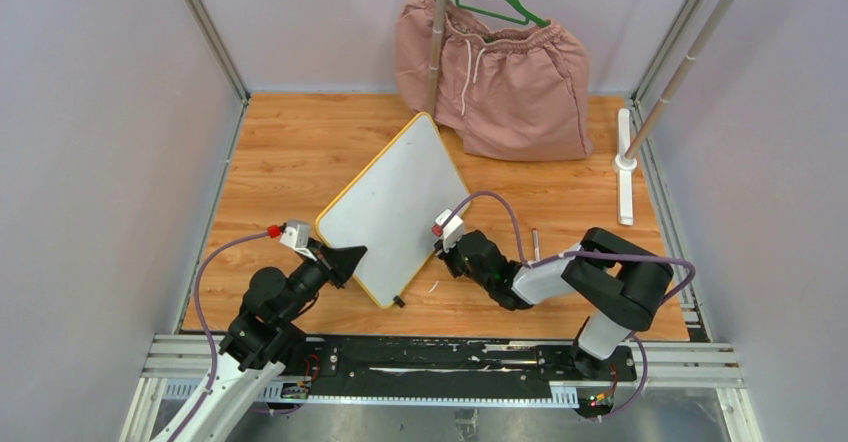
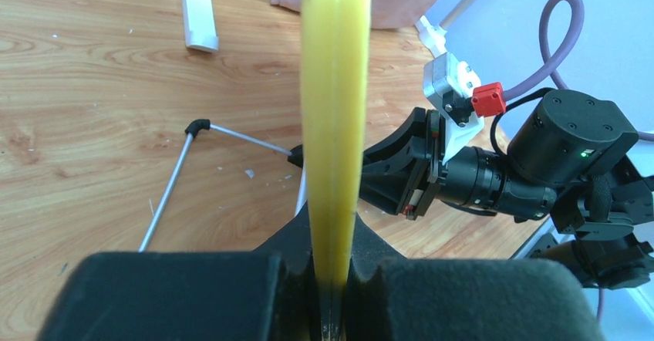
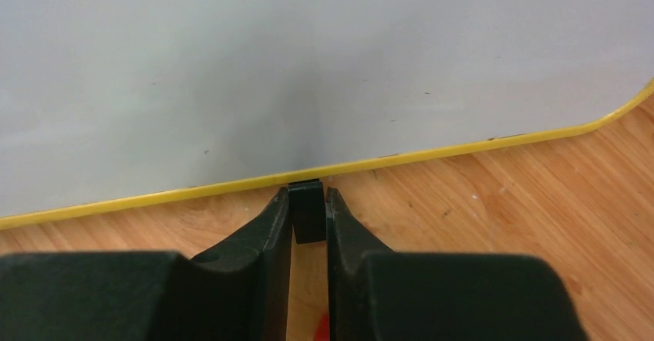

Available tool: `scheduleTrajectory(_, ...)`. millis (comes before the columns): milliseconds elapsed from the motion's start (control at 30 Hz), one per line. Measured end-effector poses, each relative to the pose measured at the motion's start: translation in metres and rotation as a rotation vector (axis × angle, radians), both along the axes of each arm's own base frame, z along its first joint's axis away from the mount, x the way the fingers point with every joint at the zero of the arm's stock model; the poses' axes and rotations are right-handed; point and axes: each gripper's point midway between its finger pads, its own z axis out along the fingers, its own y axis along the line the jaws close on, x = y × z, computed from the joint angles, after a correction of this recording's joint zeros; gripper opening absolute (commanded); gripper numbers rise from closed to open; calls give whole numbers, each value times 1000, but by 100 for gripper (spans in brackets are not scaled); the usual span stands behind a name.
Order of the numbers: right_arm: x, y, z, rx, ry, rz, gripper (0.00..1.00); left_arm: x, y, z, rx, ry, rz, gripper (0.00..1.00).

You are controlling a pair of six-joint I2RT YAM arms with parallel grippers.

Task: Write a sentence on the whiteboard
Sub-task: Move the whiteboard to the center of the board.

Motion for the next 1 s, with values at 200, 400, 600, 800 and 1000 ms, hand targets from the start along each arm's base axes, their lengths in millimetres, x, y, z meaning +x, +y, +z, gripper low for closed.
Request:
scheduleTrajectory(200, 6, -20, 10, -25, -62, -62, 0, -2, -4, 7, -14, -25, -29, 0)
scheduleTrajectory(400, 20, -45, 19, -27, -94, -149, 0, -1, -9, 8, -20, -64, -51, 0)
scheduleTrajectory(600, 30, -56, 14, -41, -88, -189, 0, 8, -17, 6, 0, -62, -65, 0)
scheduleTrajectory(800, 41, -60, 2, -53, -60, -221, 0, 22, -26, 5, 51, -38, -70, 0)
scheduleTrajectory(1000, 47, -59, 0, -36, -45, -241, 2, 34, -33, 10, 87, -19, -75, 5)
